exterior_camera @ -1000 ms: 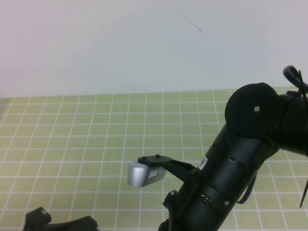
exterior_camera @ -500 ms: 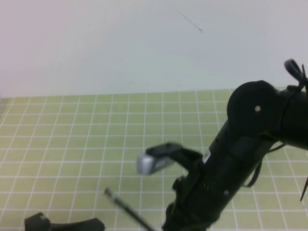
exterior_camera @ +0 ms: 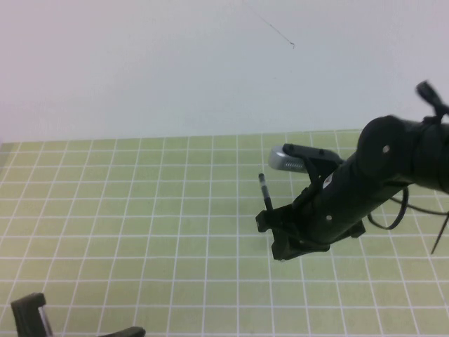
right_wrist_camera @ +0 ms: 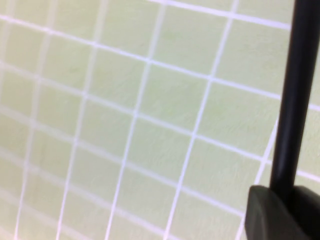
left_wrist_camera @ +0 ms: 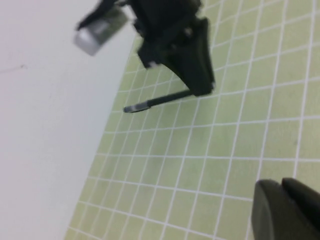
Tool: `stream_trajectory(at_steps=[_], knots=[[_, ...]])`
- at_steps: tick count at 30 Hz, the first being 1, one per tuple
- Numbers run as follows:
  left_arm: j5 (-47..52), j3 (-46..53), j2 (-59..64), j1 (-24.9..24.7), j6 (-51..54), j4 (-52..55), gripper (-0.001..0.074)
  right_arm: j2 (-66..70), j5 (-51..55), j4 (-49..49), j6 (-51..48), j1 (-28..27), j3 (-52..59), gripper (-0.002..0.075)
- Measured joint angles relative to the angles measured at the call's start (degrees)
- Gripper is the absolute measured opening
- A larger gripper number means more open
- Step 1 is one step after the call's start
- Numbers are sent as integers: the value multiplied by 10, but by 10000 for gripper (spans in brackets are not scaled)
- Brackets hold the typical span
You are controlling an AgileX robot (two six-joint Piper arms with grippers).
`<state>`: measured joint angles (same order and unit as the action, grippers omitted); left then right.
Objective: Cap the pen
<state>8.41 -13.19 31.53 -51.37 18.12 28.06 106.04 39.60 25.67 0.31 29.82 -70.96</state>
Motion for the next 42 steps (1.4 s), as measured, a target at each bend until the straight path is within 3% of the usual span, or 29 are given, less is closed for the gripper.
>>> stream_trajectory(at_steps=[8, 15, 21, 26, 31, 33, 42], knots=[[42, -4, 0, 1, -199, 175, 0, 54, -56, 1, 53, 0, 0, 77], [51, -4, 0, 1, -383, 340, 0, 64, -60, -1, 53, 0, 0, 321], [74, -4, 0, 1, -465, 402, 0, 54, -61, -18, 53, 0, 0, 363], [74, -4, 0, 1, -482, 406, 0, -1, -60, -63, 52, 0, 0, 272], [64, -4, 0, 0, -482, 407, 0, -91, -48, -140, 52, 0, 0, 69], [53, -4, 0, 0, -482, 414, 0, -132, -45, -176, 54, 0, 0, 31], [19, -4, 0, 0, -482, 422, 0, -361, -30, -296, 72, 0, 41, 0]])
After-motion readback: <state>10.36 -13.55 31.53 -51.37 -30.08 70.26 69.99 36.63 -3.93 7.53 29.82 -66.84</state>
